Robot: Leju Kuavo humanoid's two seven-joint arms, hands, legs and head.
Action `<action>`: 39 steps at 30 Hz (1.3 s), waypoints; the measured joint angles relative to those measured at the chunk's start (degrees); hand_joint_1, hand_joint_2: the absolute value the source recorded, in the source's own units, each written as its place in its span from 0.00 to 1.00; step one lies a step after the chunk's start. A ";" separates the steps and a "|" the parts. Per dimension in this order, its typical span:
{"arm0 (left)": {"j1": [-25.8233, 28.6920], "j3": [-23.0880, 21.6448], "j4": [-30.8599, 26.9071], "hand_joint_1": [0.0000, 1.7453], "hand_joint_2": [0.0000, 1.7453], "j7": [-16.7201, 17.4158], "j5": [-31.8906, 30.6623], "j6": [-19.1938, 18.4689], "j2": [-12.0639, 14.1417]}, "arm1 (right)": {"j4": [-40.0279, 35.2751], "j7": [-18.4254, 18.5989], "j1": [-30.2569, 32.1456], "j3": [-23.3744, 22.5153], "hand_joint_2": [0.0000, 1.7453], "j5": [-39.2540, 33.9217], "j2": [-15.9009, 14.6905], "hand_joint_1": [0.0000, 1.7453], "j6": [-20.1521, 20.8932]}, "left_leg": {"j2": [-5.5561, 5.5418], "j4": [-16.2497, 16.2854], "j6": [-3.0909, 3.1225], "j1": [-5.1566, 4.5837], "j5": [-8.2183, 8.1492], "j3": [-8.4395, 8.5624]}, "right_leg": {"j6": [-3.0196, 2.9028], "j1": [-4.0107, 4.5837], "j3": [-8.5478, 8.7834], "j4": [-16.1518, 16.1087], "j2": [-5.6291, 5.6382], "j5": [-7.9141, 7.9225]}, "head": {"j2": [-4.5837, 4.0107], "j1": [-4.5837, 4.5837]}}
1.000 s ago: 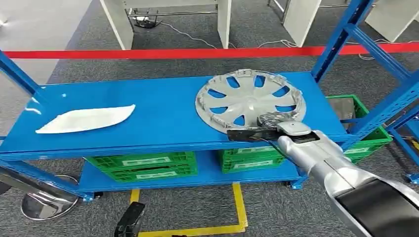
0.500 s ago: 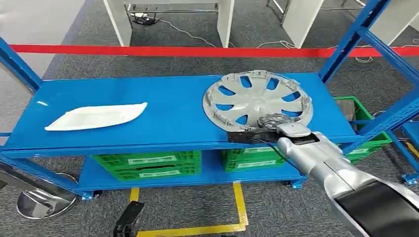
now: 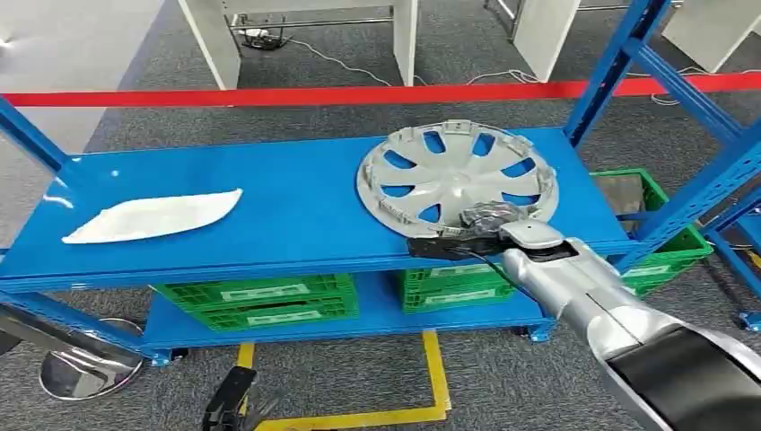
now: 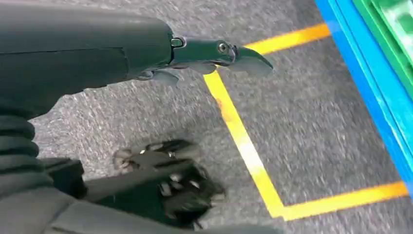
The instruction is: Take the parts from the cabinet and place them on the table.
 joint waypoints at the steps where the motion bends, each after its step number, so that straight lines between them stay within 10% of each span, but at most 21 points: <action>1: 0.00 0.02 0.00 0.00 1.00 0.42 -0.07 0.61 0.07 | -0.17 -0.15 0.10 0.02 1.00 -0.02 0.00 1.00 -0.35 | 0.00 -1.36 0.05 0.01 1.50 0.59 | 0.01 0.00 0.03 0.03 0.13 -0.02 | 0.00 -0.04; 4: -0.07 0.07 0.00 0.00 1.00 0.90 -0.04 1.92 0.22 | -1.60 -0.28 0.30 0.20 1.00 -0.07 0.00 1.00 -1.14 | 0.00 -15.46 0.67 0.00 9.40 6.38 | 0.41 -0.02 0.00 0.45 0.55 -0.42 | 0.00 -0.04; 10: -0.06 0.26 0.00 0.00 1.00 1.33 0.02 2.27 0.20 | -4.20 -0.33 0.29 0.31 1.00 0.22 -0.15 1.00 -2.01 | -0.08 -17.83 2.40 -0.07 8.68 6.92 | 1.96 0.10 -1.63 1.25 0.53 -1.12 | 0.00 0.02; 15: -0.19 0.42 0.00 0.00 1.00 1.33 0.02 2.27 0.20 | -4.90 -0.39 0.38 0.44 1.00 0.26 -0.31 1.00 -2.21 | -0.13 -17.86 3.27 -0.10 8.51 6.96 | 2.63 -0.06 -10.38 18.97 0.48 -7.99 | 0.00 0.39; 17: -0.14 0.50 0.00 0.00 1.00 1.33 0.02 2.27 0.17 | -4.94 -0.33 0.55 0.54 1.00 0.26 -0.42 1.00 -2.21 | -0.44 -17.78 3.24 -0.10 8.33 7.16 | 2.48 -0.11 -8.85 14.84 0.45 -4.29 | 0.00 0.42; 19: -0.15 0.61 0.00 0.00 1.00 1.33 0.02 2.27 0.11 | -5.27 -0.33 0.51 0.55 1.00 0.28 -0.44 1.00 -2.21 | -0.59 -17.65 2.83 -0.10 7.86 7.66 | 2.11 -0.11 -3.81 4.00 0.26 1.29 | 0.00 0.41; 26: -0.12 0.83 0.00 0.00 1.00 1.51 0.02 2.42 0.13 | -5.97 -0.35 0.61 0.83 1.00 0.33 -0.76 1.00 -2.53 | -0.38 -15.48 0.84 -0.40 6.08 6.18 | 0.61 -0.20 -1.92 1.01 0.30 0.09 | 0.00 0.15; 30: 0.15 0.98 0.00 0.00 1.00 1.68 0.39 2.99 0.24 | -8.33 -0.66 0.64 1.07 1.00 0.39 -1.07 1.00 -3.12 | -0.31 0.52 0.26 -0.29 -0.62 -0.91 | -0.05 -0.11 -1.63 1.07 0.60 -0.16 | 0.00 0.02; 32: 0.20 1.07 0.00 0.00 1.00 1.70 0.57 3.06 0.26 | -10.80 -0.46 0.55 1.44 1.00 0.11 -1.42 1.00 -2.71 | -0.31 -1.81 0.47 -0.30 2.57 -0.18 | -0.03 -0.09 -1.28 1.10 0.78 -0.37 | 0.00 0.02; 34: 0.22 1.16 0.00 0.00 1.00 1.70 0.63 3.17 0.35 | -14.04 -0.17 -0.03 1.86 1.00 -0.52 -1.90 1.00 -2.21 | -0.31 -11.66 1.01 -0.31 8.66 3.74 | 0.16 -0.09 -0.88 1.15 0.84 -0.65 | 0.00 0.02; 39: 0.29 1.51 0.00 0.00 1.00 1.64 0.79 3.36 0.41 | -20.35 -0.17 -2.17 2.73 1.00 -1.42 -3.41 1.00 -1.22 | -0.35 -16.67 2.09 -0.74 8.58 5.56 | 1.28 0.21 -1.55 1.27 0.83 -0.47 | 0.00 0.15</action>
